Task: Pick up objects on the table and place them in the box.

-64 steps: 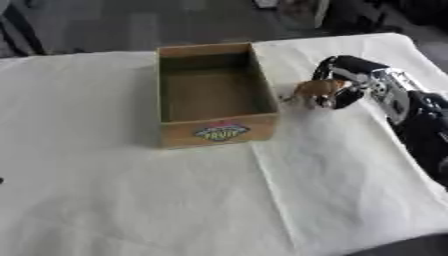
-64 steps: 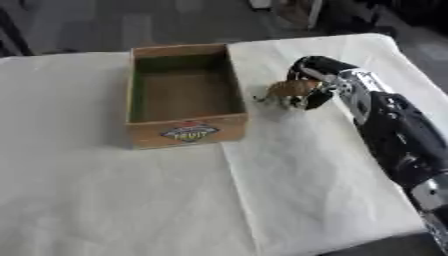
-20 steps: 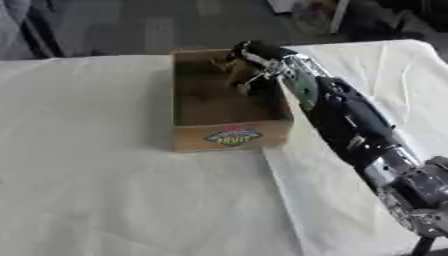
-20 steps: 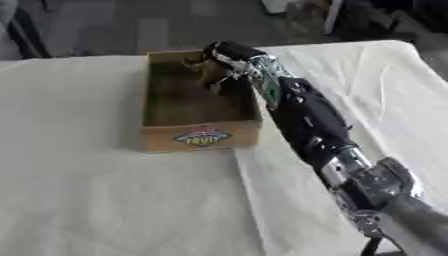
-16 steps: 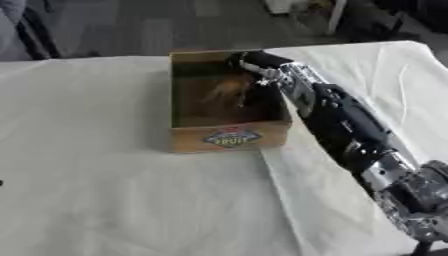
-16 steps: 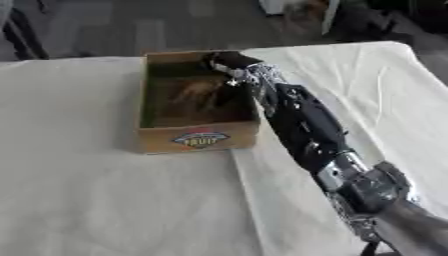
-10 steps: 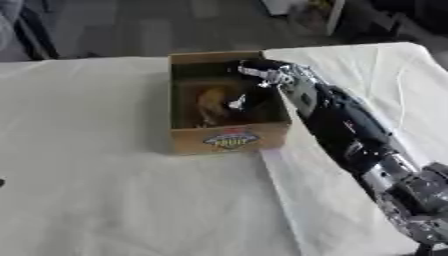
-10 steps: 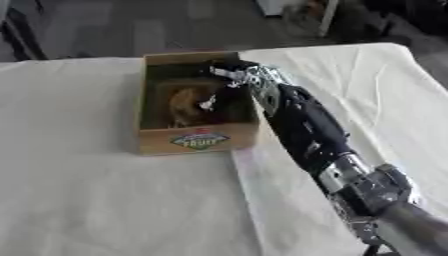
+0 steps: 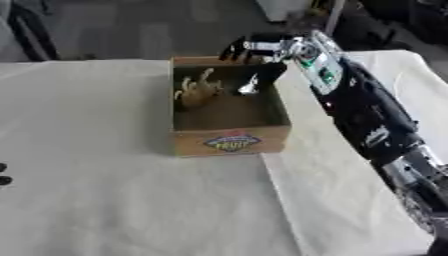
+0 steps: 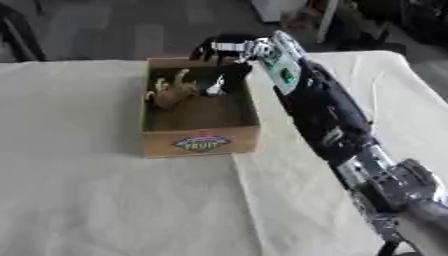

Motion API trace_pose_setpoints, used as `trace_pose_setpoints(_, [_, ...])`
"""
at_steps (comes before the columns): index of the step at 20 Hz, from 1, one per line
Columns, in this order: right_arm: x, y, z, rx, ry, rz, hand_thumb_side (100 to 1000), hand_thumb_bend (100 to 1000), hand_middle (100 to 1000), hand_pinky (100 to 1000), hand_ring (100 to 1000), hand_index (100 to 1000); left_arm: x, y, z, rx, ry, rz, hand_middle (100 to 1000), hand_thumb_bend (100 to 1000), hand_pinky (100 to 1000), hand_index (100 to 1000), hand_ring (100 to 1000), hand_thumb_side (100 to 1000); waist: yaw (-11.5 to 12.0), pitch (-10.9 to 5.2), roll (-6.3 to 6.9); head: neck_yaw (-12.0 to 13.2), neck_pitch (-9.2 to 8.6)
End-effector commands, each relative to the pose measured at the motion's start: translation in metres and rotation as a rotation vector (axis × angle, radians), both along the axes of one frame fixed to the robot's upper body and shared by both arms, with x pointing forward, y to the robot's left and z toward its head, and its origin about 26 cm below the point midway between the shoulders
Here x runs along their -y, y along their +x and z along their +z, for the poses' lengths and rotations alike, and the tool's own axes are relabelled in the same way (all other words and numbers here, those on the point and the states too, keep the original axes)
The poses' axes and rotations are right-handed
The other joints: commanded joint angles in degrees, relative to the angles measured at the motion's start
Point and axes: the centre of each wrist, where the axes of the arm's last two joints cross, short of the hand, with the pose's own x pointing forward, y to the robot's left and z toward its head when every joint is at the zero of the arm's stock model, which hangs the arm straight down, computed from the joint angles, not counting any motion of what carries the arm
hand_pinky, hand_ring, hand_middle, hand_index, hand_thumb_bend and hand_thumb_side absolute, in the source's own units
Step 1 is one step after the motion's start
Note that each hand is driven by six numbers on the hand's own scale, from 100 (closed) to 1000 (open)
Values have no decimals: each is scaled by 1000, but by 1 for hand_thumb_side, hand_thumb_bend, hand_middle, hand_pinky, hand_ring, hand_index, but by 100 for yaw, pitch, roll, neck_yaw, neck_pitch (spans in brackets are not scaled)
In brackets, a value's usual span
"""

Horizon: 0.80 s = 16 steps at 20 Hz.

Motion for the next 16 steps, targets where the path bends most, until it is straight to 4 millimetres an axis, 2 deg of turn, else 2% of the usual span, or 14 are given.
trace_pose_setpoints(1, [16,-21,34,157,23,25,240,295,840,719,840,884,-11,1,6,24,23,32,502,252,539,503,588,521,-89,-124,11,135,-23])
trace_pose_setpoints(6, [37,-54,35,297,139,39,235,257,804,667,803,846,-17,1,6,26,27,62,503,252,538,505,590,519,-350,-141,17,328,-15])
trace_pose_setpoints(8, [46,-67,31,345,213,25,193,183,782,629,782,828,-18,1,7,28,26,68,502,251,538,505,589,518,-459,-138,32,396,-14])
trace_pose_setpoints(11, [59,-88,20,403,388,-24,158,116,746,577,747,803,-18,2,8,33,25,72,502,251,538,505,590,516,-601,-124,59,498,-26])
trace_pose_setpoints(16, [75,-118,-3,429,656,-116,159,100,709,533,711,771,-20,2,9,36,27,87,502,251,537,505,590,518,-770,-91,95,617,-58])
